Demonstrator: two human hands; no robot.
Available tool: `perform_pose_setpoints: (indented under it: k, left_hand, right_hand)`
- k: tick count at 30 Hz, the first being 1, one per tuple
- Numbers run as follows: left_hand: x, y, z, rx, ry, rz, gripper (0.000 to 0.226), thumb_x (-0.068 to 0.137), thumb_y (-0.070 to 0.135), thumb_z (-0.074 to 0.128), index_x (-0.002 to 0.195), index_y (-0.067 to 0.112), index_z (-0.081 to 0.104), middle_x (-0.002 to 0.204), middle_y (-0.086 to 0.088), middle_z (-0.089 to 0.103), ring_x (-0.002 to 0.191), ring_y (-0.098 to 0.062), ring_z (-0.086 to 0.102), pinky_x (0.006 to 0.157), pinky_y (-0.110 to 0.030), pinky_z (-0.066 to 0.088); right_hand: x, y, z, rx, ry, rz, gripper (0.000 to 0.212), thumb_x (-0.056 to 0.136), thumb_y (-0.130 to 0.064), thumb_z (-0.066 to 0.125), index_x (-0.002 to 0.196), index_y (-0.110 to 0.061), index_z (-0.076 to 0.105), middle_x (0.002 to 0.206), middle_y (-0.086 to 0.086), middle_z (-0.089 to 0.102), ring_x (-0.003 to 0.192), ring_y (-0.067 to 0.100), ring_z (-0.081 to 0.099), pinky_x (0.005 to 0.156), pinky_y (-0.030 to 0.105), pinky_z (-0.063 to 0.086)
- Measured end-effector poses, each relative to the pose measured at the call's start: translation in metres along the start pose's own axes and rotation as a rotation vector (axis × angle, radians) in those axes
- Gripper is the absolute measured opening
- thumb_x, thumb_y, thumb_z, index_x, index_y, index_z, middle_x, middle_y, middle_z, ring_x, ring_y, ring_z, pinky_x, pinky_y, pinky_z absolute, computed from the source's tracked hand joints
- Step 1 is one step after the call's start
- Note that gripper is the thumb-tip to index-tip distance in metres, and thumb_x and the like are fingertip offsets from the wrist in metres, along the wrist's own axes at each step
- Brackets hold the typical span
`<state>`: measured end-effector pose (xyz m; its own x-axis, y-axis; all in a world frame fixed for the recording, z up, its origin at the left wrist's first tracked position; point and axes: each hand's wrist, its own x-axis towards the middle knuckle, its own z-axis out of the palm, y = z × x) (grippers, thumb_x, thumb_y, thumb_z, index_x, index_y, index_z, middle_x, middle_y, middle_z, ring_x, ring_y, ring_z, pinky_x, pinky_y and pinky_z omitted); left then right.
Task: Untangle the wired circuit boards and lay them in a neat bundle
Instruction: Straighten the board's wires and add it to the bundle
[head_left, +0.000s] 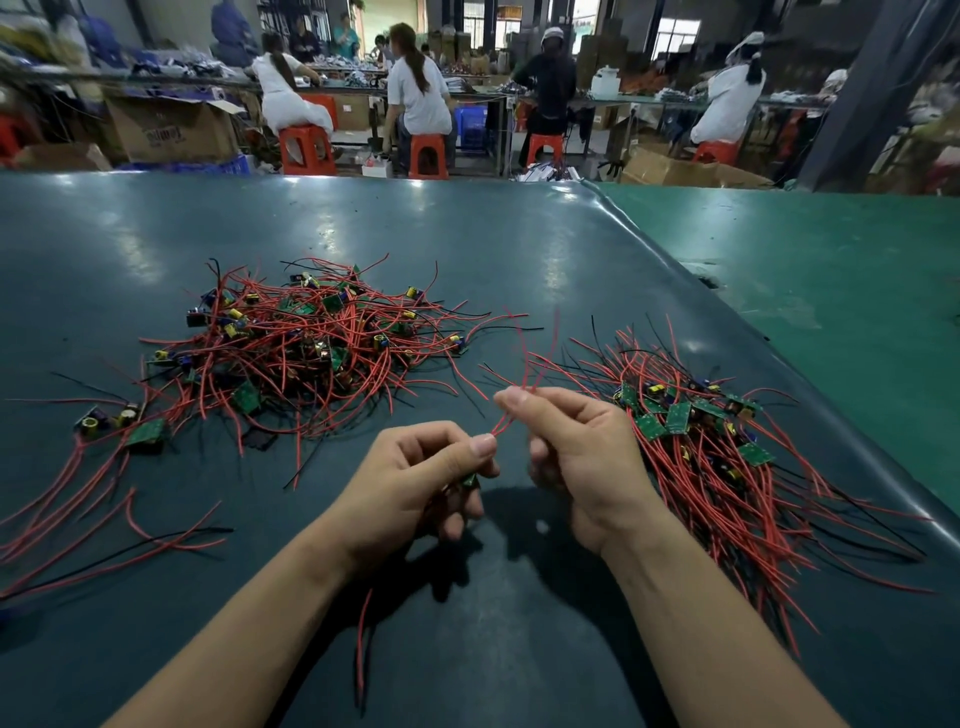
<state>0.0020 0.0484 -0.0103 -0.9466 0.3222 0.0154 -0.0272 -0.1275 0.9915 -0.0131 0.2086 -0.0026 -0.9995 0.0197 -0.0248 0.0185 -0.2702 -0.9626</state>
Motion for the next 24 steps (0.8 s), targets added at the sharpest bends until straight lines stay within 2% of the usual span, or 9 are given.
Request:
perform_pose_setpoints:
  k: [5,8,10,13,16,18,21,23,24]
  left_hand:
    - [0.001,-0.003,-0.003,-0.001,-0.044,-0.006,0.025,0.068,0.039,0.074,0.06,0.017,0.066,0.068,-0.021,0.054,0.038,-0.017,0.046,0.034,-0.015,0.034]
    - [-0.001,-0.002,-0.003,-0.035,-0.104,-0.023,0.02,0.076,0.025,0.07,0.059,0.014,0.064,0.052,-0.011,0.056,0.032,-0.011,0.046,0.032,-0.014,0.032]
    - [-0.002,-0.001,-0.005,-0.068,-0.135,-0.036,0.02,0.078,0.019,0.063,0.064,0.005,0.058,0.047,-0.003,0.056,0.031,-0.009,0.045,0.031,-0.013,0.032]
    - [-0.004,0.0,-0.007,-0.115,-0.178,-0.035,0.03,0.071,0.021,0.071,0.069,-0.002,0.052,0.046,-0.004,0.057,0.032,-0.008,0.046,0.032,-0.013,0.033]
    - [-0.004,-0.001,-0.006,-0.243,-0.095,0.012,0.04,0.052,0.035,0.089,0.065,0.004,0.067,0.055,-0.005,0.061,0.046,-0.012,0.053,0.043,-0.018,0.042]
    - [0.0,-0.001,-0.006,-0.271,0.032,0.05,0.043,0.05,0.043,0.091,0.069,0.008,0.075,0.064,-0.002,0.064,0.056,-0.011,0.053,0.053,-0.02,0.044]
    - [0.003,-0.001,-0.006,-0.216,0.171,0.041,0.024,0.067,0.029,0.084,0.081,0.011,0.079,0.075,-0.016,0.055,0.067,-0.026,0.041,0.064,-0.035,0.032]
    - [0.002,-0.003,-0.005,-0.195,0.2,0.055,0.033,0.066,0.035,0.079,0.088,0.01,0.079,0.087,-0.024,0.065,0.079,-0.035,0.048,0.071,-0.043,0.04]
    - [0.001,-0.003,-0.004,-0.171,0.192,0.067,0.038,0.067,0.039,0.074,0.092,0.01,0.078,0.091,-0.022,0.07,0.083,-0.034,0.055,0.072,-0.041,0.048]
  right_hand:
    - [0.007,-0.004,-0.007,0.158,0.15,-0.017,0.01,0.085,-0.013,0.071,0.078,-0.006,0.072,0.043,-0.004,0.043,0.03,0.004,0.026,0.033,0.013,0.02]
    - [0.009,-0.003,-0.008,0.207,0.189,-0.026,0.015,0.087,-0.013,0.068,0.074,-0.006,0.072,0.043,-0.005,0.046,0.03,0.004,0.027,0.033,0.013,0.02]
    - [0.01,-0.003,-0.008,0.245,0.205,-0.013,0.016,0.088,-0.013,0.067,0.074,-0.007,0.071,0.043,-0.006,0.046,0.03,0.003,0.027,0.033,0.013,0.019]
    - [0.014,-0.005,-0.013,0.344,0.273,-0.003,0.016,0.091,-0.014,0.064,0.077,-0.008,0.069,0.044,-0.007,0.046,0.031,0.002,0.028,0.033,0.014,0.019]
    - [0.015,-0.01,-0.018,0.457,0.282,0.008,0.018,0.097,-0.022,0.057,0.086,-0.01,0.066,0.052,-0.004,0.05,0.033,0.004,0.031,0.033,0.014,0.021]
    - [0.011,-0.009,-0.014,0.261,0.179,0.018,0.025,0.094,-0.034,0.059,0.082,-0.014,0.066,0.053,-0.005,0.052,0.035,0.005,0.034,0.035,0.014,0.022]
    - [-0.006,-0.002,0.003,-0.124,-0.209,0.092,0.035,0.075,-0.053,0.066,0.072,-0.018,0.067,0.053,-0.005,0.055,0.036,0.005,0.04,0.034,0.012,0.024]
    - [-0.015,0.004,0.013,-0.196,-0.391,0.126,0.025,0.076,-0.045,0.068,0.073,-0.021,0.066,0.054,-0.006,0.055,0.036,0.004,0.042,0.032,0.013,0.026]
    - [-0.017,0.006,0.014,-0.216,-0.404,0.116,0.02,0.079,-0.039,0.07,0.071,-0.021,0.066,0.053,-0.007,0.054,0.035,0.003,0.042,0.032,0.013,0.027]
